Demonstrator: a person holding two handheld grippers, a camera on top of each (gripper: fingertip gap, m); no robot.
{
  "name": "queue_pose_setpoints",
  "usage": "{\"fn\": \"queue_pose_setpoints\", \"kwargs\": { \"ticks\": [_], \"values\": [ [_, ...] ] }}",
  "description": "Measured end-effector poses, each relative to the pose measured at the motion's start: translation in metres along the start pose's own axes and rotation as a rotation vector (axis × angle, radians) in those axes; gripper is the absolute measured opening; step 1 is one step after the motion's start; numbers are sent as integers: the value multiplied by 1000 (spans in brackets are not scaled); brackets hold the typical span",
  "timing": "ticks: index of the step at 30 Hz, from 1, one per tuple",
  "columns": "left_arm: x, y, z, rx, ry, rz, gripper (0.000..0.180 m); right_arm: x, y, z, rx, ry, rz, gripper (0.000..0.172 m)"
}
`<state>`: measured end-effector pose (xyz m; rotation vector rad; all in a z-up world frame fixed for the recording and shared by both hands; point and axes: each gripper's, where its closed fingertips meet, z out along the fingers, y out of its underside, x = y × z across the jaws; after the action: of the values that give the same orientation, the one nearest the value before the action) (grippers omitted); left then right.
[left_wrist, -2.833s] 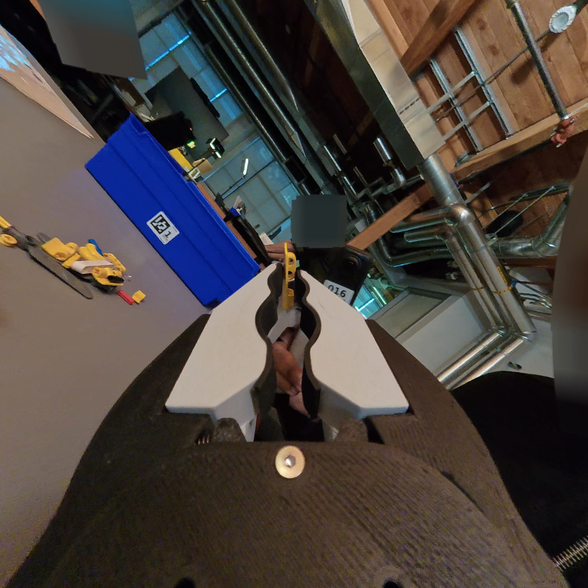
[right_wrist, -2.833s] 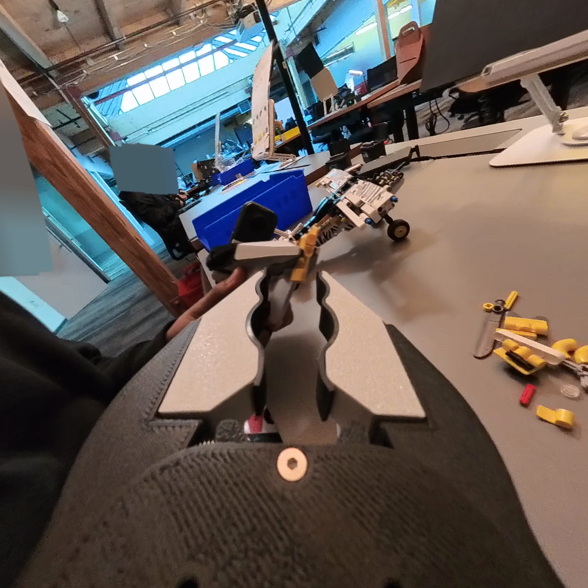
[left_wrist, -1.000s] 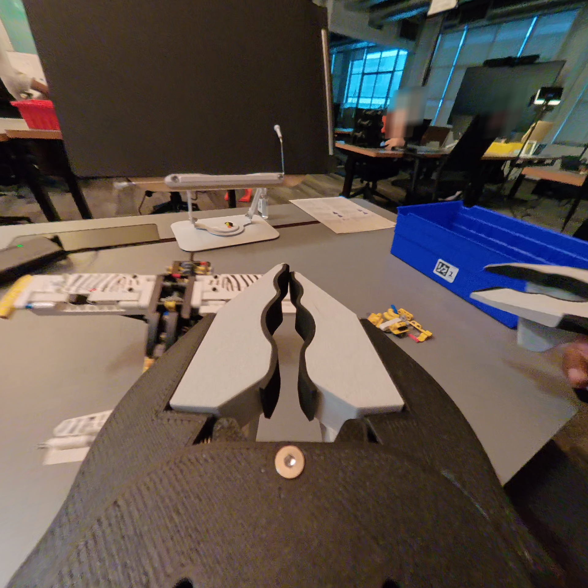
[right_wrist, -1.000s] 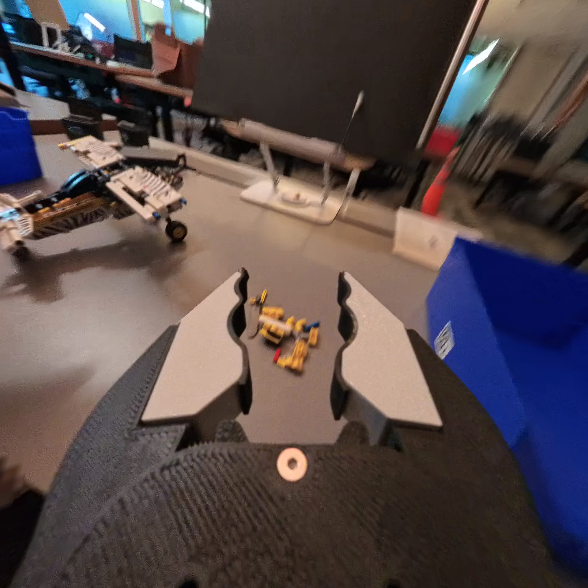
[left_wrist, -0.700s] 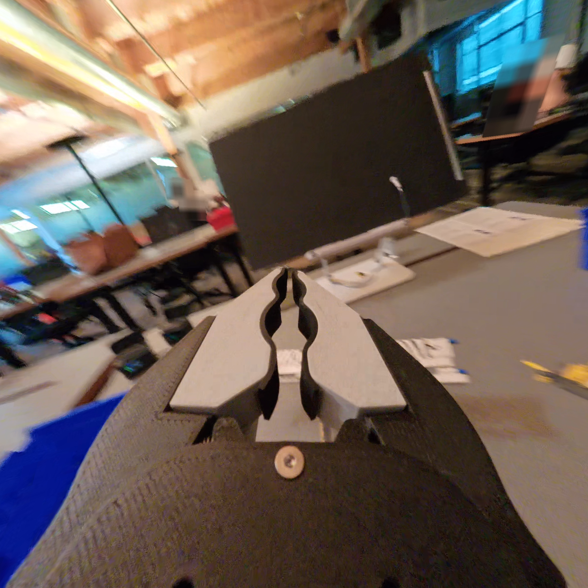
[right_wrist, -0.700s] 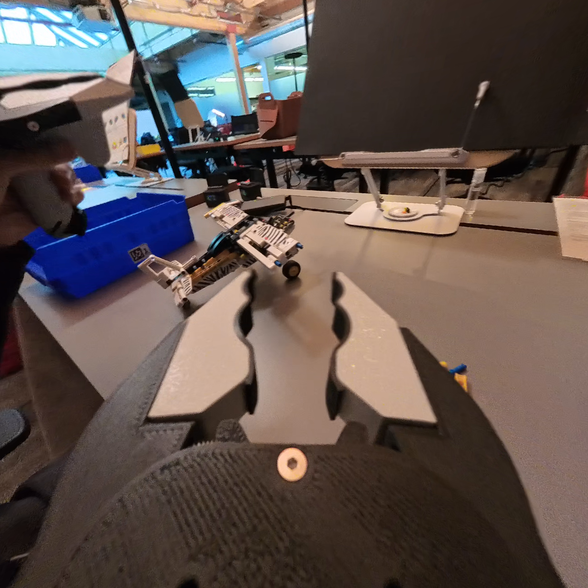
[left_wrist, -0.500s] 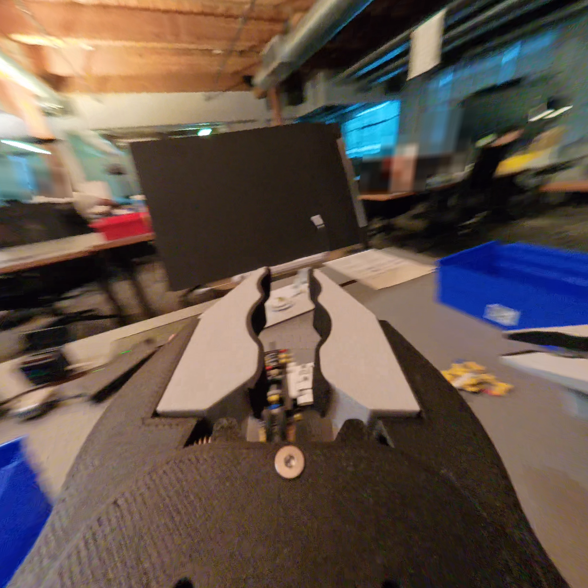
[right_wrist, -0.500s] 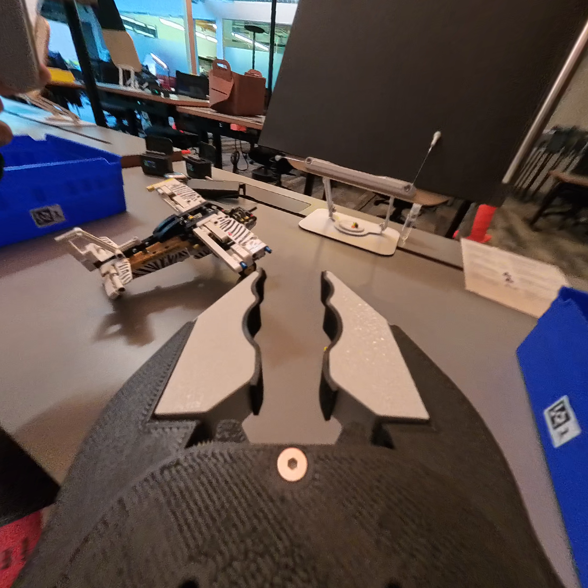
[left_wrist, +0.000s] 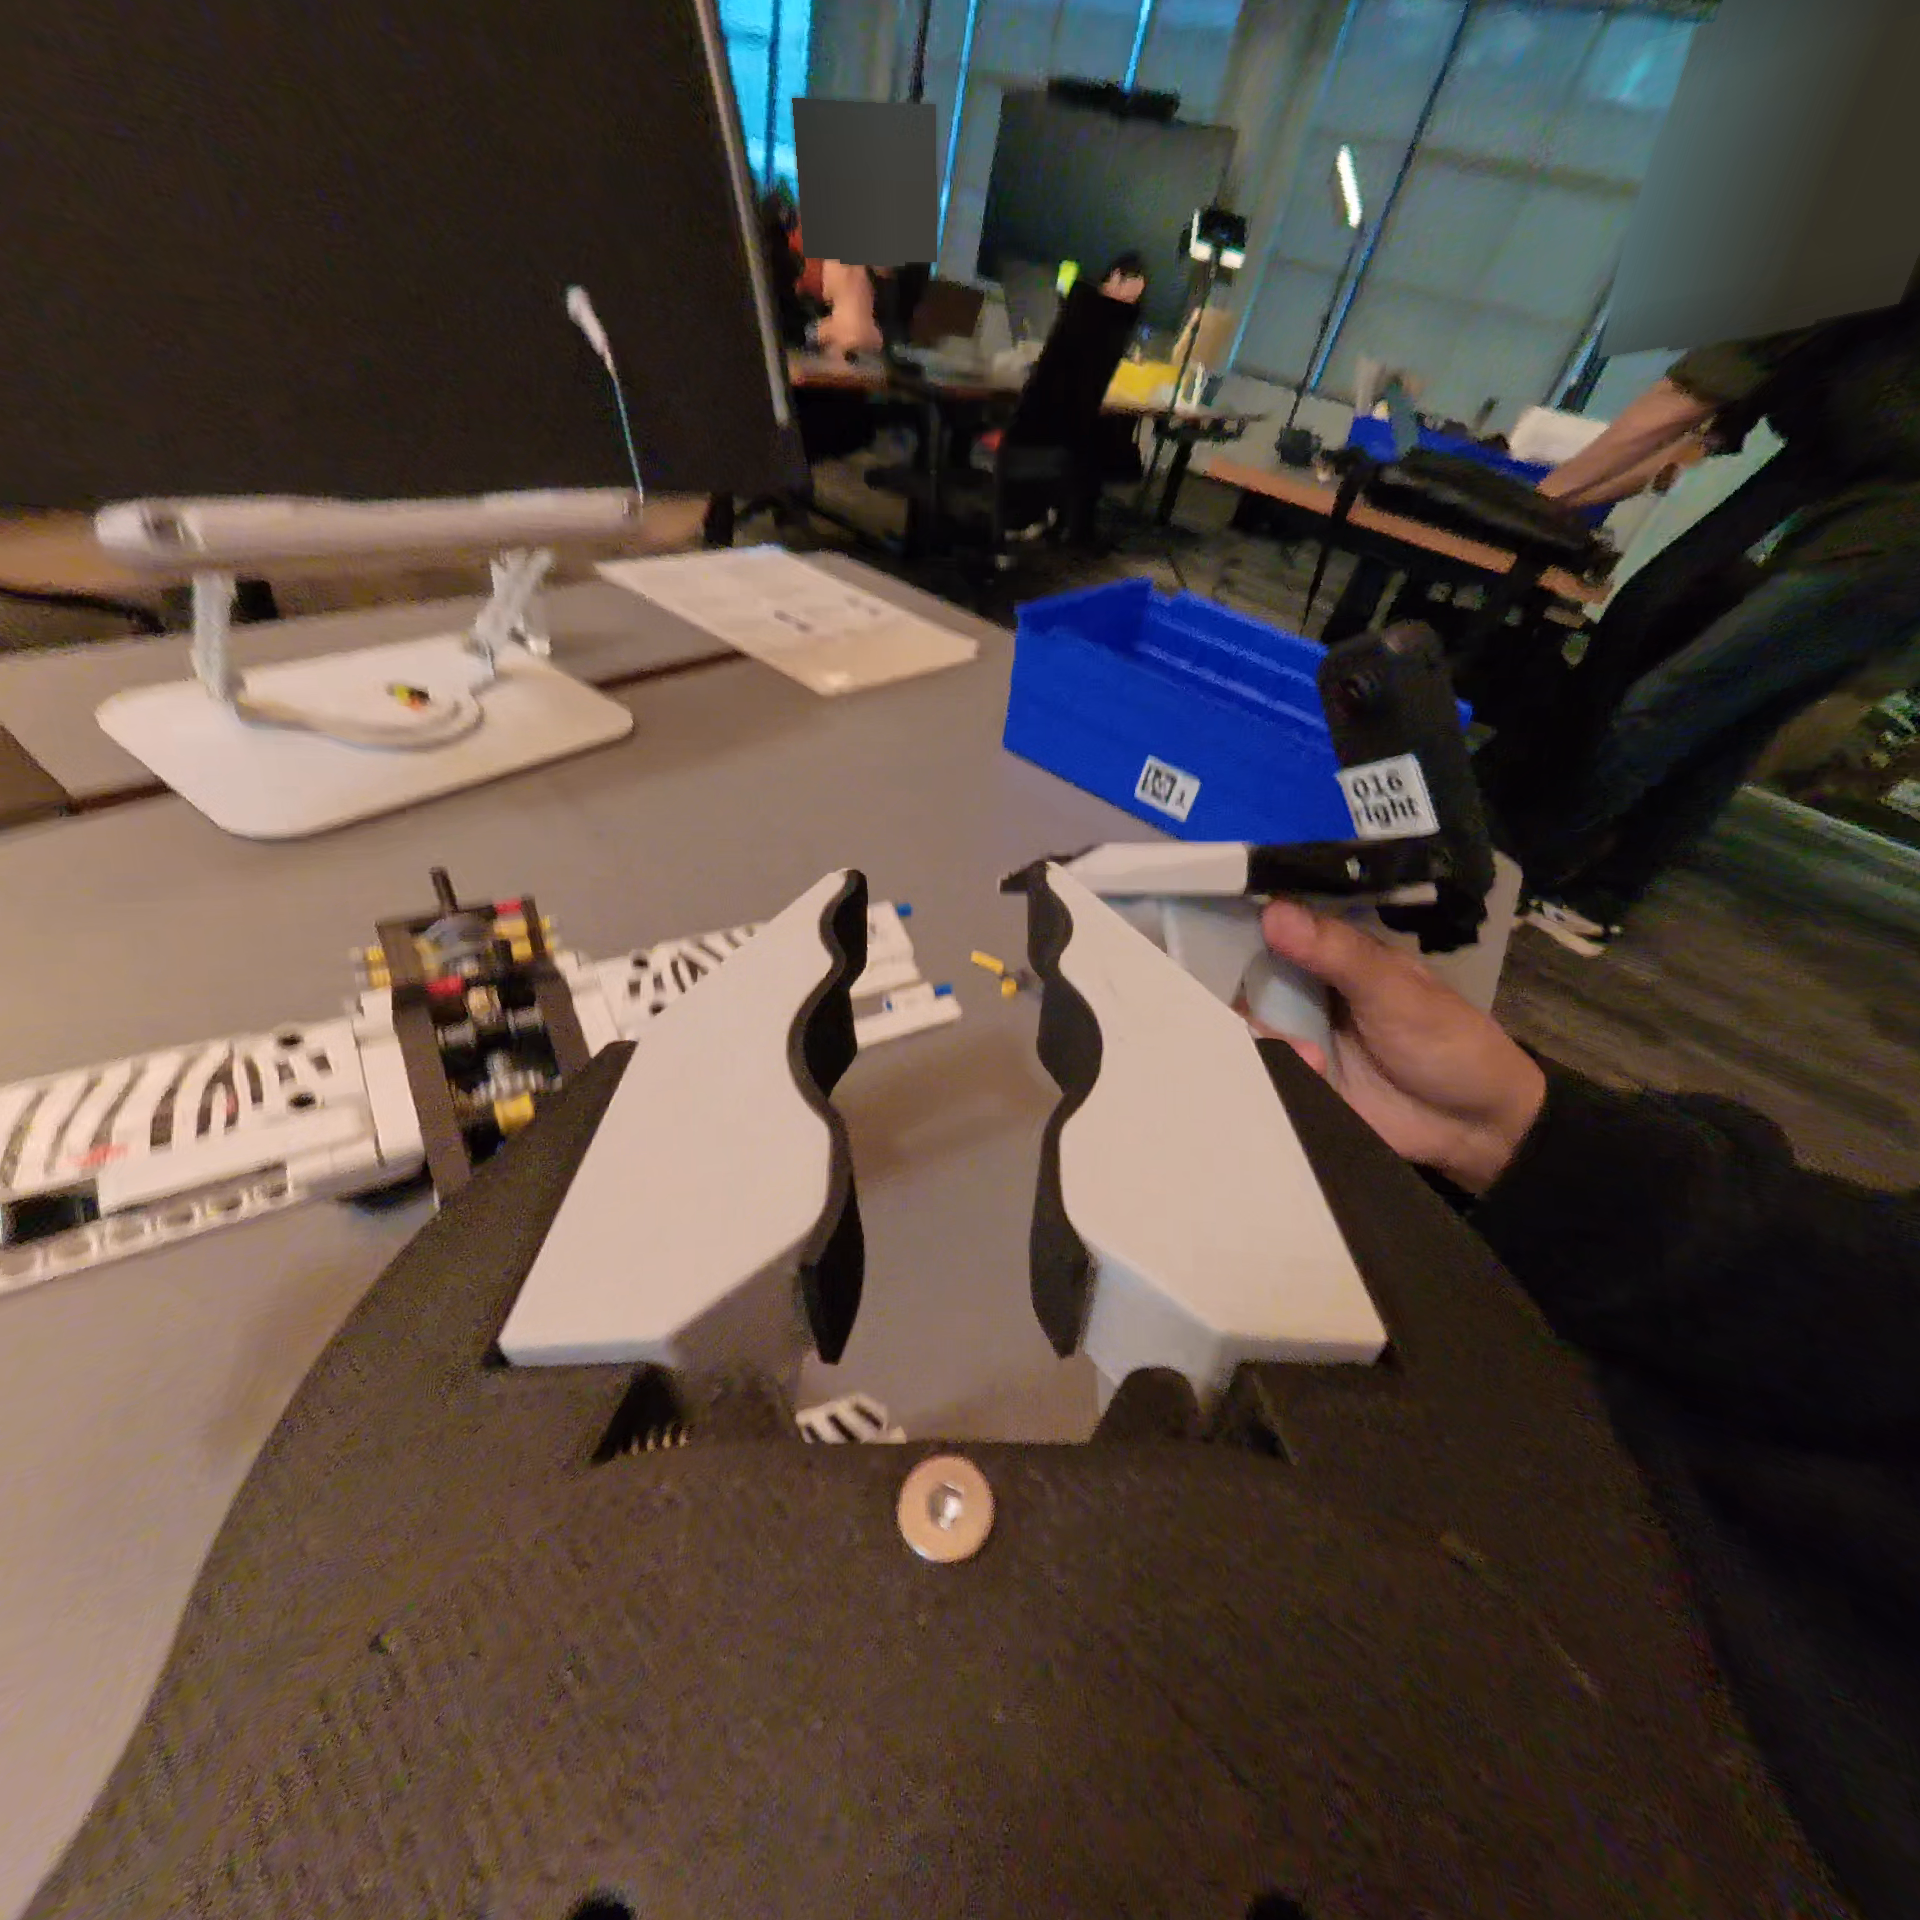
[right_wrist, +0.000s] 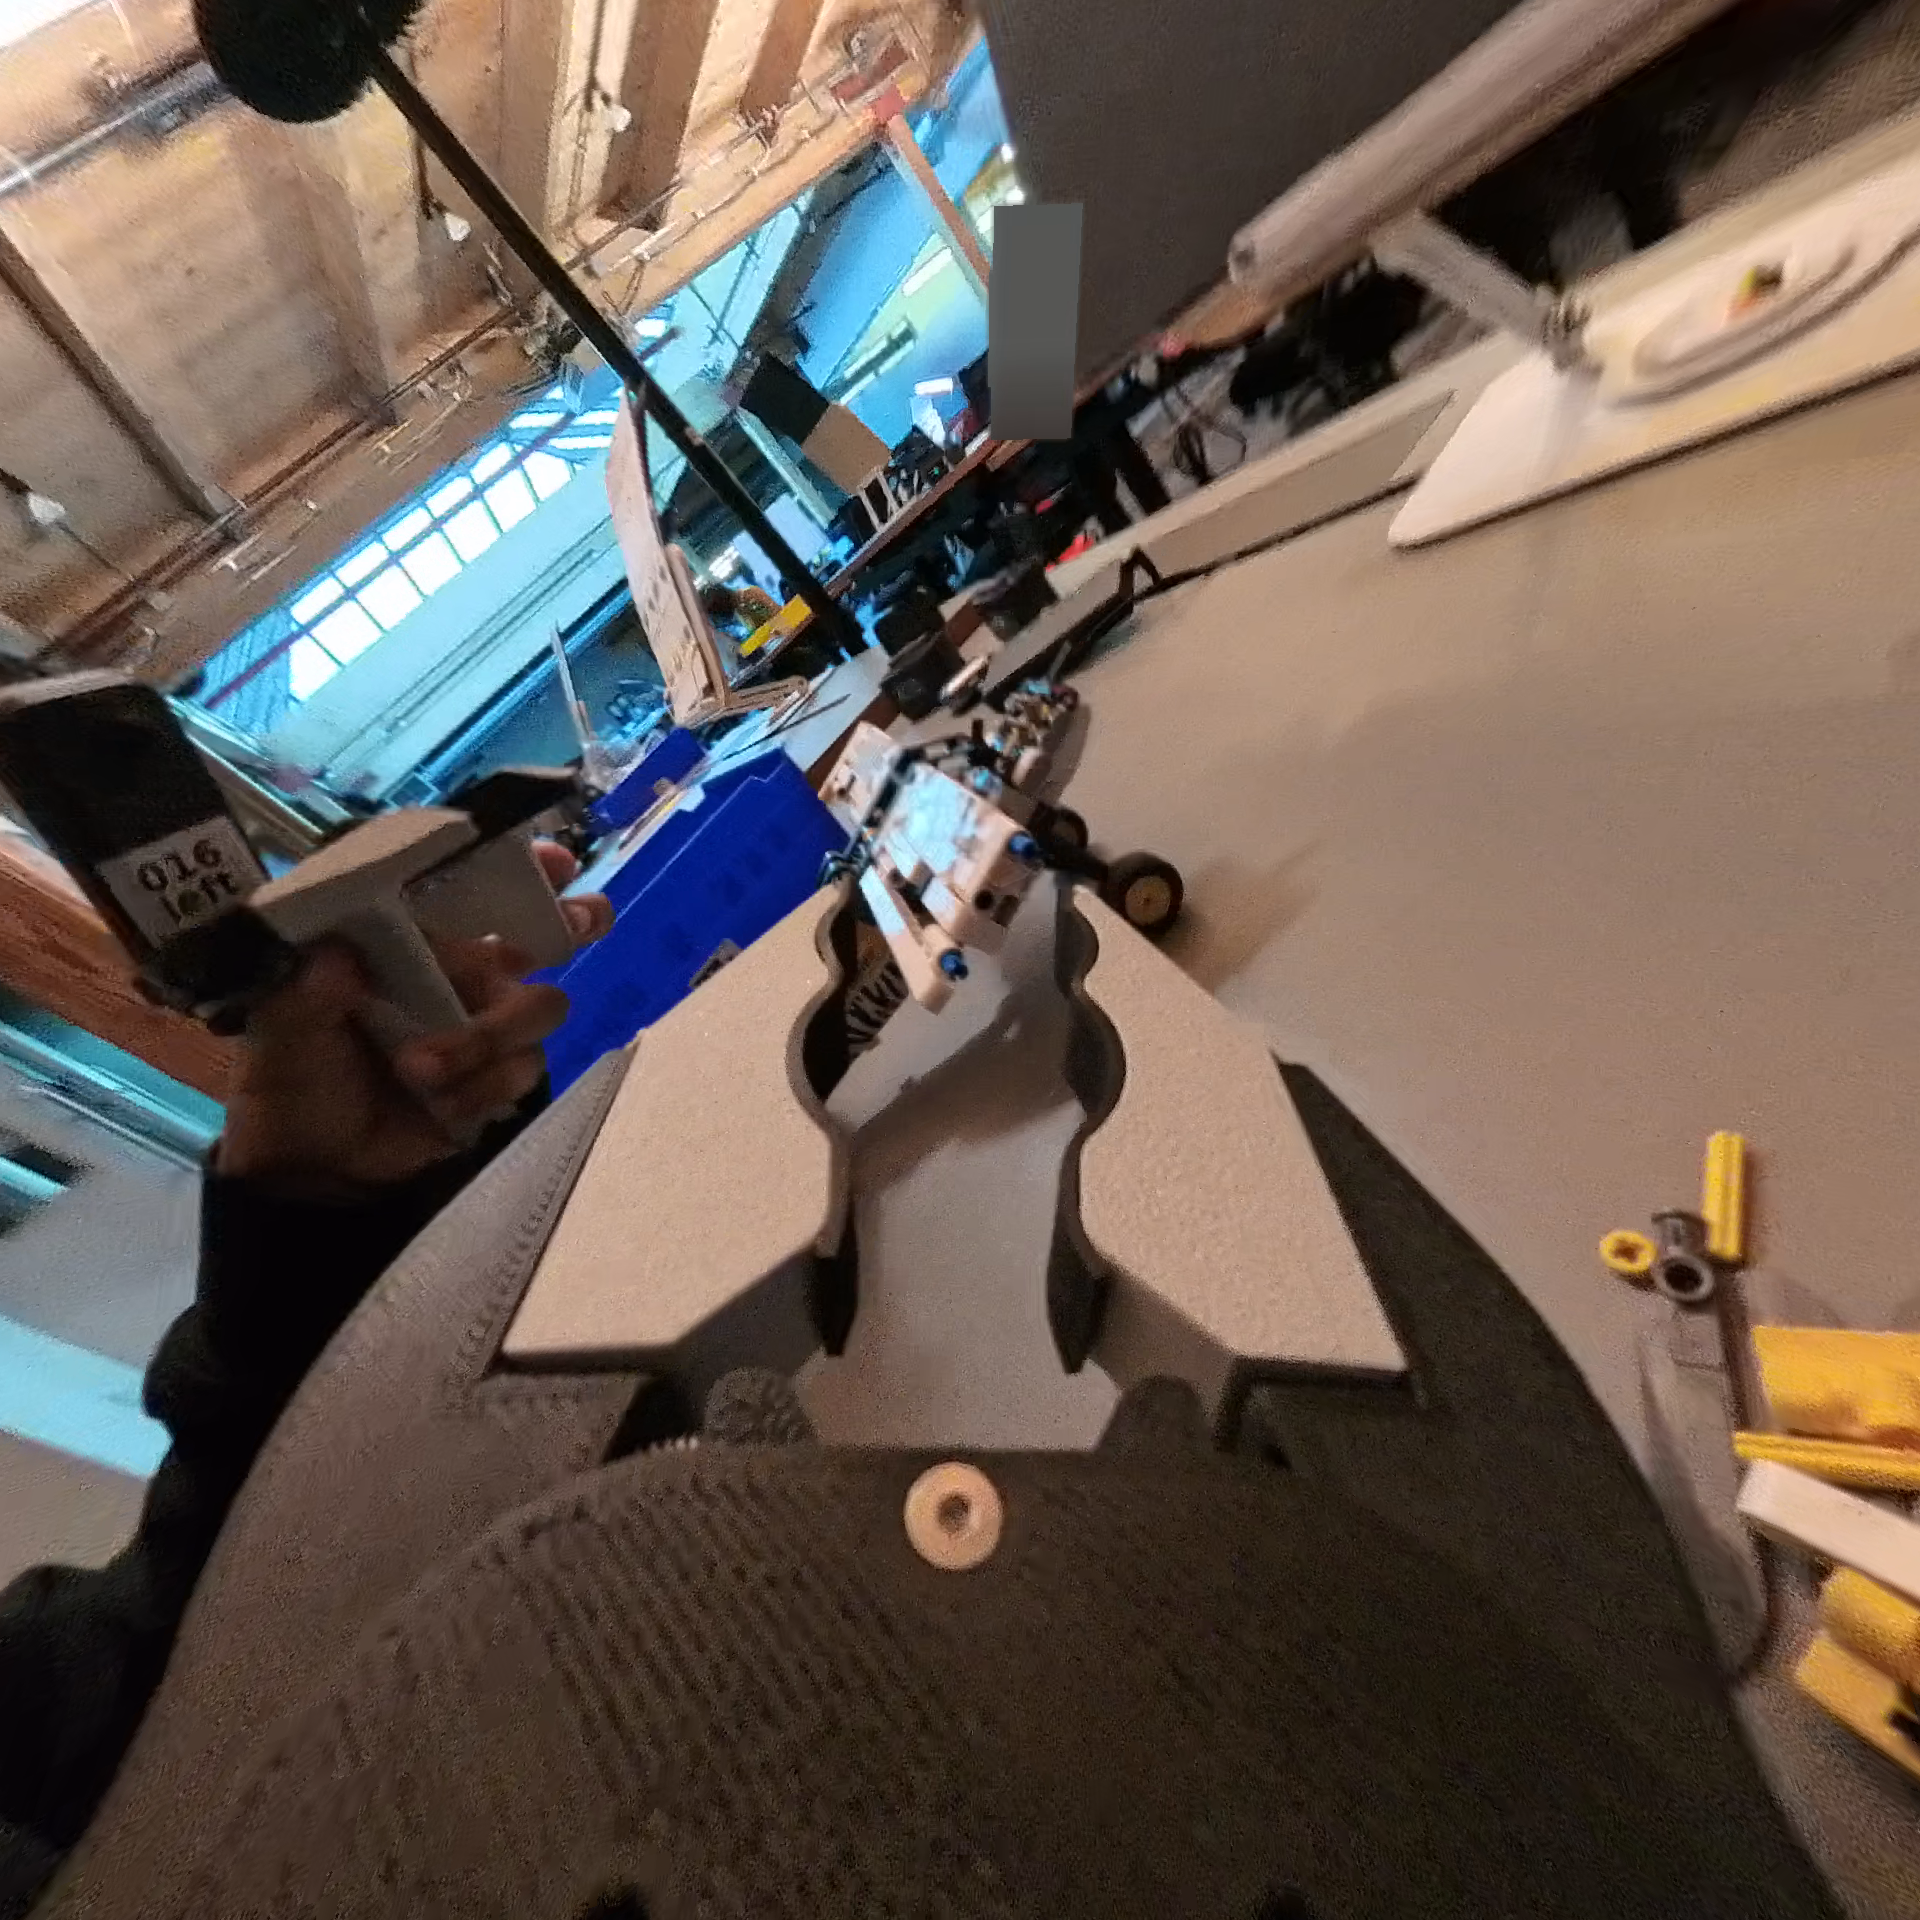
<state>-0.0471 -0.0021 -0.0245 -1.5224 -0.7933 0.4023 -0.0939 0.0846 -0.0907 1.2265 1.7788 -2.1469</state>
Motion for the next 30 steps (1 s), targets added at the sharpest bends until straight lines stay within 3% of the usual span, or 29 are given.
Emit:
{"fn": "queue_pose_setpoints", "kwargs": {
  "ticks": [4,6,10,12,19,21,23,26,30],
  "values": [
    [-2,12,-3,-65,-25,14,29,19,15,11,-74,-24,151,38],
    [-5,9,6,-118,-51,75,40,20,19,18,-97,-70,207,39],
    [-15,15,35,-419,-40,365,45,18,21,32,-130,-158,282,40],
    [-22,23,49,-571,37,433,46,15,20,37,-139,-201,295,40],
    [-26,40,75,-1074,499,102,46,8,19,46,-168,-251,269,30],
    [-29,47,67,-1232,605,107,18,5,22,48,-182,-257,254,29],
    [-36,58,62,-1366,649,163,10,2,24,49,-182,-259,235,29],
    [-39,70,65,-1451,698,212,5,2,26,47,-178,-231,182,30],
    [-34,66,75,-1414,799,212,5,4,24,42,-147,-198,150,26]
  ]
}}
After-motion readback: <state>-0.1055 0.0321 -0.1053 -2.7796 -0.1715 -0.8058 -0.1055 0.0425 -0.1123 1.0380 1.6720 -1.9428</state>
